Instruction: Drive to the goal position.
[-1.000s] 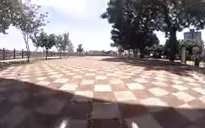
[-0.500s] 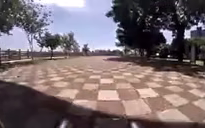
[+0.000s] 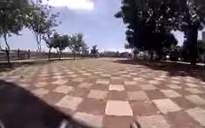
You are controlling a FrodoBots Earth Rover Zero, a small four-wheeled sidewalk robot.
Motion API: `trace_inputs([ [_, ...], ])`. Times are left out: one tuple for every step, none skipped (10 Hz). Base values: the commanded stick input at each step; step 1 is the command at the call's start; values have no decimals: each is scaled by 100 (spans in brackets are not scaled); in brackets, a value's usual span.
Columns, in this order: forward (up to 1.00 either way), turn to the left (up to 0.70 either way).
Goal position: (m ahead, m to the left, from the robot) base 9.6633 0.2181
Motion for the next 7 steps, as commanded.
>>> trace_inputs([
  [70, 0],
  [70, 0],
  [70, 0],
  [70, 0],
  [70, 27],
  [70, 27],
  [70, 27],
])
